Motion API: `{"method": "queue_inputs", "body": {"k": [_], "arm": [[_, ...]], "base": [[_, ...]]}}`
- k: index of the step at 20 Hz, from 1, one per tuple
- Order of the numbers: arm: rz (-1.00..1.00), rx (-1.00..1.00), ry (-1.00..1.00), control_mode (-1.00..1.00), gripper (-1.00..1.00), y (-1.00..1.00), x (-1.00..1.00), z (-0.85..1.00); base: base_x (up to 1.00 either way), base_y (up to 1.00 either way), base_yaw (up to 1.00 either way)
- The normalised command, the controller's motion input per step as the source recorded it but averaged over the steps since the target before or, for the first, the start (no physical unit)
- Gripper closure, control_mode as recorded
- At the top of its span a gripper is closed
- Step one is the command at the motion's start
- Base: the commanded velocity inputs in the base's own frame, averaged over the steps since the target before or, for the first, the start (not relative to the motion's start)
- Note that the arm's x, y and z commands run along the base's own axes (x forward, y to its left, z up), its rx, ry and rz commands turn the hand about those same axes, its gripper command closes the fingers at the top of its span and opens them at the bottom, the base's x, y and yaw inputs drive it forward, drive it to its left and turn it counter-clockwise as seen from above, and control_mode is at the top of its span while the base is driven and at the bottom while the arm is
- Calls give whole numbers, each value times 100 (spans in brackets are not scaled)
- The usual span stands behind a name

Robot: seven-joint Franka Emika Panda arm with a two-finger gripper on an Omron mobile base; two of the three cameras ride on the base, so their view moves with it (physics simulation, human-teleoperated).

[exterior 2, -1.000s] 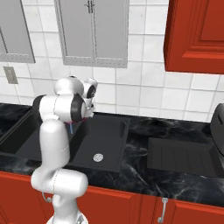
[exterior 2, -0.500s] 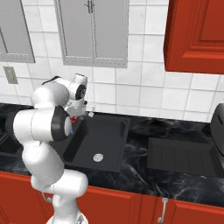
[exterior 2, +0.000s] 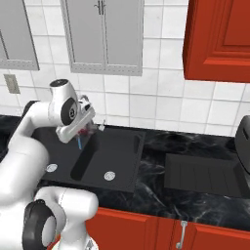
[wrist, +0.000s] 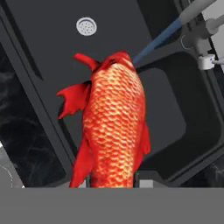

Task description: Take the fish out of the fridge, briefly rinse it in the sink, and place it on the tray next to the sink.

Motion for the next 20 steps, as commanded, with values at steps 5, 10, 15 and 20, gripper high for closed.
{"method": "queue_inputs", "body": {"k": [5, 10, 15, 20], "arm": [[-16, 2, -37, -100, 100, -100, -2, 40], [-19, 15, -22, -100, 100, -100, 0, 24], [-23, 26, -10, -100, 100, -100, 0, 4], [-26, 21, 9, -100, 100, -80, 14, 0]], "base": [[0, 0, 0], [0, 0, 0], [0, 0, 0], [0, 0, 0]]}}
